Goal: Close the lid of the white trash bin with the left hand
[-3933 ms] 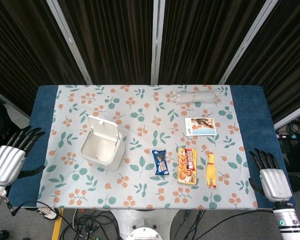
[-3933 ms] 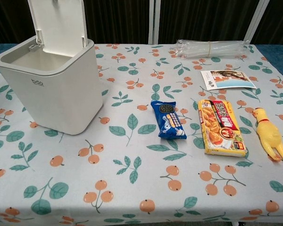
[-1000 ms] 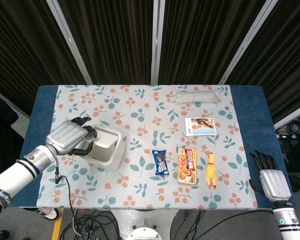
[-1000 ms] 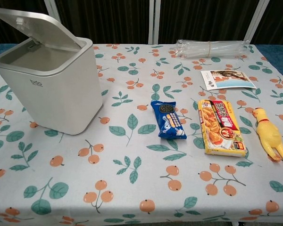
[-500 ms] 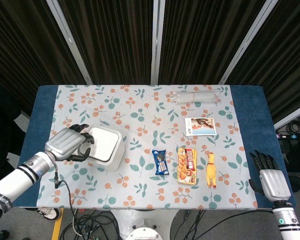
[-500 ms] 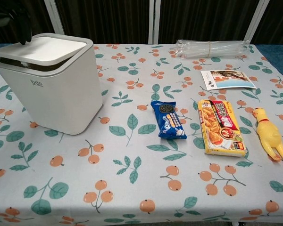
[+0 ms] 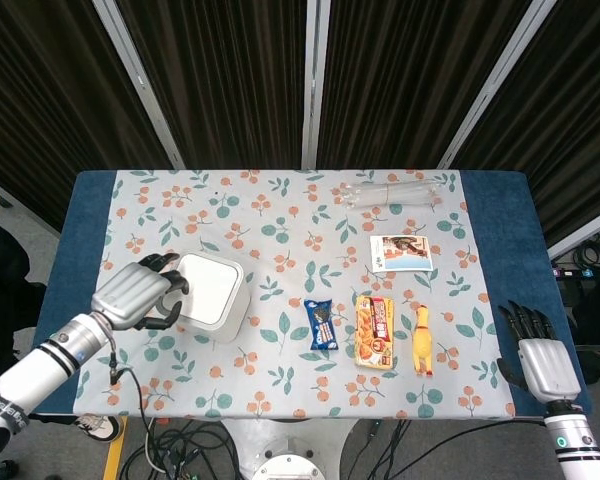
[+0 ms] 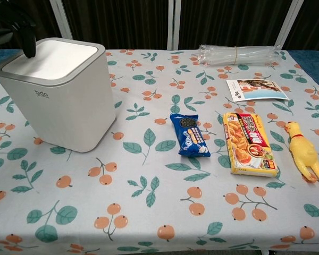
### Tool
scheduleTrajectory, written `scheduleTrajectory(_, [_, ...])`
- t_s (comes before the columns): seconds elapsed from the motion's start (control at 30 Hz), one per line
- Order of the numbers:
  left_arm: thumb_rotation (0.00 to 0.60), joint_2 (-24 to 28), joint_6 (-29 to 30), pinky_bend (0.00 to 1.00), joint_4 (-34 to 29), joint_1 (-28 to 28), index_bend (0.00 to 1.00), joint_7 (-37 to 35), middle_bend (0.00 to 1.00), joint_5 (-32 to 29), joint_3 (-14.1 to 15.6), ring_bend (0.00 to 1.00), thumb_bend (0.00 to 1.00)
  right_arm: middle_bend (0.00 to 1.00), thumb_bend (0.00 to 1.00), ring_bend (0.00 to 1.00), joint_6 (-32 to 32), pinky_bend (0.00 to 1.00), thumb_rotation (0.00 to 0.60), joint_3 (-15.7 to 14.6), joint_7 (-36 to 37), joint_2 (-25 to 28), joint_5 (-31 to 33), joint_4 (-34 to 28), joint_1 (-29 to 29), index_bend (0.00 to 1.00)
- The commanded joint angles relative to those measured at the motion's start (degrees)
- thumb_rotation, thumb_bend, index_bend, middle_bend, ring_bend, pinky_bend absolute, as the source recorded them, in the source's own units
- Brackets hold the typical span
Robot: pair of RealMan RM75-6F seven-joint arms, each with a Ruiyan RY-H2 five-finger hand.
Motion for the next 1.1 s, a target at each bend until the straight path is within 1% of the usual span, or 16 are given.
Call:
scheduleTrajectory(0.03, [0.242,-0.7,0.56,0.14,-0.02,0.27,0.36,1.19,0.31,0.33,0.37,0.04,0.58,0.0,0.27,0.0,0.03,0.0,0.6,-0.01,0.09,0.06,0.02,0.0,-0.03,0.0])
scheduleTrajectory(0.23, [0.259,-2.7,1.86,0.14,0.09,0.72,0.38,4.02,0.29,-0.01,1.04,0.04,0.58,0.0,0.27,0.0,-0.01,0.0,0.6,0.02,0.31,0.14,0.12,0.13,-0.06,0.0])
scheduleTrajectory(0.57, [0.259,-4.34,4.1,0.14,-0.05,1.37,0.37,7.47,0.29,-0.73,1.64,0.04,0.58,0.0,0.27,0.0,-0.08,0.0,0.6,0.0,0.34,0.06,0.15,0.24,-0.05,0.0])
scheduleTrajectory(0.8, [0.257,-2.03,7.25,0.14,-2.19,2.35,0.36,8.02,0.29,-0.91,0.74,0.04,0.58,0.0,0.27,0.0,-0.01,0.0,0.6,0.04,0.37,0.05,0.17,0.29,-0.06,0.0])
scheduleTrajectory(1.0, [0.258,1.11,11.04,0.14,-4.13,4.75,0.35,6.12,0.29,0.35,0.13,0.04,0.58,0.0,0.27,0.0,-0.23,0.0,0.6,0.02,0.34,-0.12,0.15,0.37,0.06,0.0])
scheduleTrajectory(1.03, [0.264,1.67,11.9,0.14,-4.41,5.4,0.35,5.45,0.29,0.83,0.09,0.04,0.58,0.0,0.27,0.0,-0.18,0.0,0.6,0.04,0.35,-0.12,0.13,0.36,0.05,0.0])
scheduleTrajectory(1.1, [0.331,2.89,14.95,0.15,-4.87,7.61,0.34,3.28,0.29,2.59,0.09,0.04,0.58,0.0,0.27,0.0,-0.04,0.0,0.6,0.07,0.34,-0.04,0.11,0.34,0.01,0.0])
